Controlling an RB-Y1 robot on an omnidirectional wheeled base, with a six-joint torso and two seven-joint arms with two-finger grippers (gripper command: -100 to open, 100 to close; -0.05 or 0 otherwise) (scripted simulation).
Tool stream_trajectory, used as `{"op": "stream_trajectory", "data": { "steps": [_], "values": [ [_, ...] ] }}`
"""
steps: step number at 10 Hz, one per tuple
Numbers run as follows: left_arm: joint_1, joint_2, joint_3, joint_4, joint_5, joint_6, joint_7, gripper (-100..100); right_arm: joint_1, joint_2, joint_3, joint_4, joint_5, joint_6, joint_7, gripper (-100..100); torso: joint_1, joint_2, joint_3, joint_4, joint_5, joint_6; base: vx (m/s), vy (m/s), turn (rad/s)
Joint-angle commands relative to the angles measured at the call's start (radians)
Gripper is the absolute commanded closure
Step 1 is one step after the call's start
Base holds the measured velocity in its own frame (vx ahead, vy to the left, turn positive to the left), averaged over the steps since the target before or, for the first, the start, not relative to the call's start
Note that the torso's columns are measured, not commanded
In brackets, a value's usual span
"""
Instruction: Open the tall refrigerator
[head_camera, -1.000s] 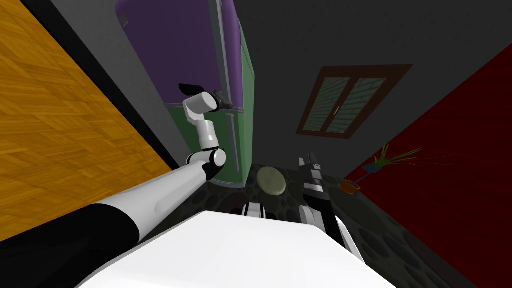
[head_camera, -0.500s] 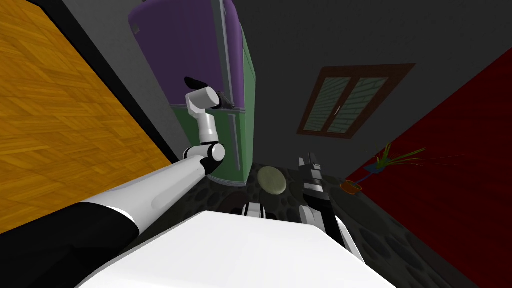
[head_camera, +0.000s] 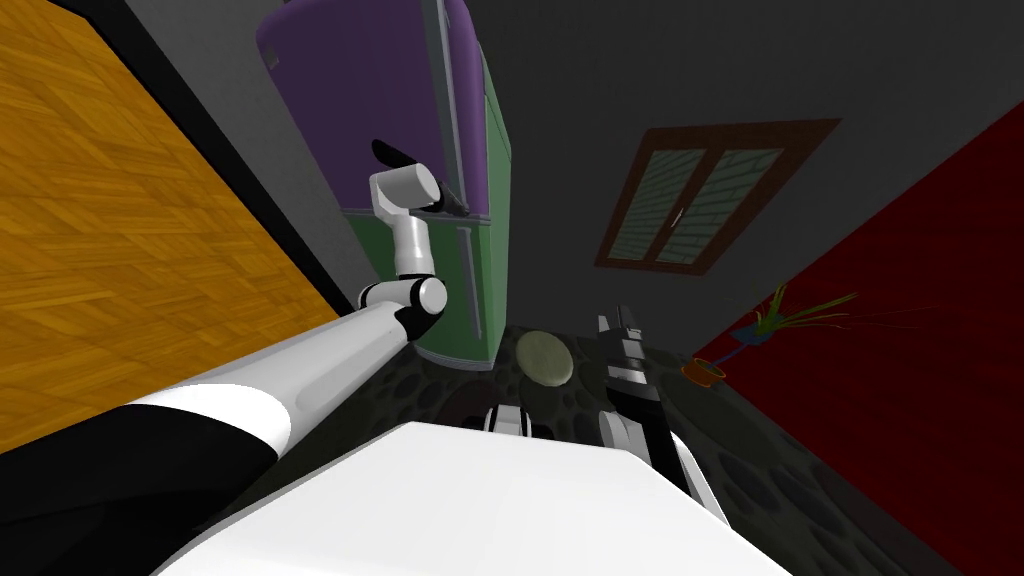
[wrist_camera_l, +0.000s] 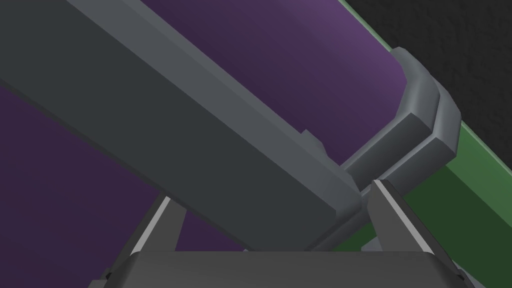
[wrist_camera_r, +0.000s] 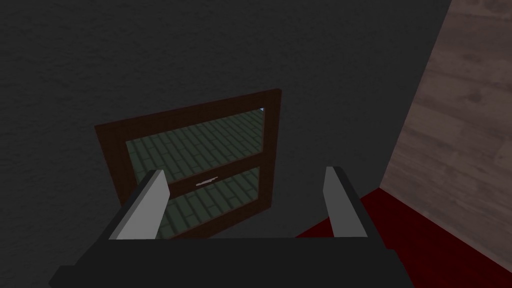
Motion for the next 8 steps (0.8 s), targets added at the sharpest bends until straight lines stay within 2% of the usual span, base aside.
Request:
{"op": "stream_trajectory", "data": {
  "steps": [1, 2, 3, 4, 5, 6, 8],
  "values": [
    [-0.011, 0.012, -0.003, 0.015, -0.006, 0.007, 0.007, -100, 0.000, 0.000, 0.000, 0.000, 0.000, 0.000, 0.000, 0, 0.001, 0.002, 0.001, 0.001, 0.001, -0.001, -0.006, -0.002, 0.003],
    [-0.025, 0.020, -0.002, 0.015, -0.012, 0.024, 0.010, -100, 0.000, 0.000, 0.000, 0.000, 0.000, 0.000, 0.000, 0, 0.002, 0.003, 0.002, 0.002, 0.001, -0.002, 0.086, 0.012, -0.031],
    [-0.018, 0.017, -0.002, 0.016, -0.008, 0.015, 0.008, -100, 0.000, 0.000, 0.000, 0.000, 0.000, 0.000, 0.000, 0, 0.003, 0.000, 0.000, 0.001, 0.001, -0.002, 0.056, 0.009, -0.005],
    [-0.019, 0.018, -0.002, 0.016, -0.009, 0.017, 0.008, 100, 0.000, 0.000, 0.000, 0.000, 0.000, 0.000, 0.000, 0, 0.002, 0.002, 0.001, 0.001, 0.001, -0.002, 0.007, 0.002, 0.011],
    [-0.024, 0.006, -0.003, 0.012, 0.013, 0.025, 0.000, 100, 0.000, 0.000, 0.000, 0.000, 0.000, 0.000, 0.000, 0, 0.001, 0.004, 0.002, 0.001, 0.001, -0.001, -0.109, 0.116, -0.016],
    [-0.029, -0.006, -0.004, 0.008, 0.035, 0.033, -0.008, 100, 0.000, 0.000, 0.000, 0.000, 0.000, 0.000, 0.000, 0, 0.006, 0.009, 0.005, 0.002, 0.002, 0.000, -0.212, 0.299, -0.061],
    [-0.039, -0.031, -0.006, 0.001, 0.079, 0.049, -0.024, 100, -0.001, -0.001, 0.000, 0.000, 0.000, 0.000, 0.000, 0, 0.012, 0.014, 0.009, 0.005, 0.005, -0.004, -0.278, 0.319, -0.093]
  ]
}}
